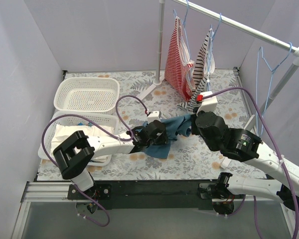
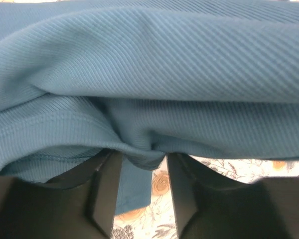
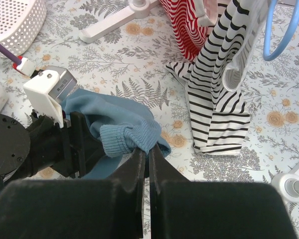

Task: Place the tank top on the hanger

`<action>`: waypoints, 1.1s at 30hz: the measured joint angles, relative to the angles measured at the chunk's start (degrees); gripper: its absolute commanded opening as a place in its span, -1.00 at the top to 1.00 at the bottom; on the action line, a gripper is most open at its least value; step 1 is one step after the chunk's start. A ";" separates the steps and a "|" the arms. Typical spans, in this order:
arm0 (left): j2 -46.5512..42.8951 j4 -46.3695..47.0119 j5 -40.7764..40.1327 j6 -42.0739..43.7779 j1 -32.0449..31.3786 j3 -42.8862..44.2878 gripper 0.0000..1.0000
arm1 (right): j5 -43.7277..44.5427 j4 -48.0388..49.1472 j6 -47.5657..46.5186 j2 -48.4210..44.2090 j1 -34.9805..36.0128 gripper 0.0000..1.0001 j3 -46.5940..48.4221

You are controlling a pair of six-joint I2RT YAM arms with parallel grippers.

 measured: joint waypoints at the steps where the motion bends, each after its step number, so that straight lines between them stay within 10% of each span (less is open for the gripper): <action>1: 0.66 0.57 -0.09 0.13 0.00 0.35 0.45 | 0.04 -0.15 -0.15 0.07 0.00 0.97 0.04; 6: 0.63 1.97 0.24 0.57 -0.48 0.66 1.00 | 0.52 -0.70 -0.44 0.15 0.00 0.97 0.07; 23: -30.16 -17.09 -1.86 -1.33 1.75 0.90 1.00 | 4.00 -1.88 -1.84 2.14 -0.15 0.97 -2.23; 33: -29.11 -21.81 16.76 5.92 22.45 1.36 0.72 | 0.00 1.86 -3.08 2.84 -0.96 0.97 -6.29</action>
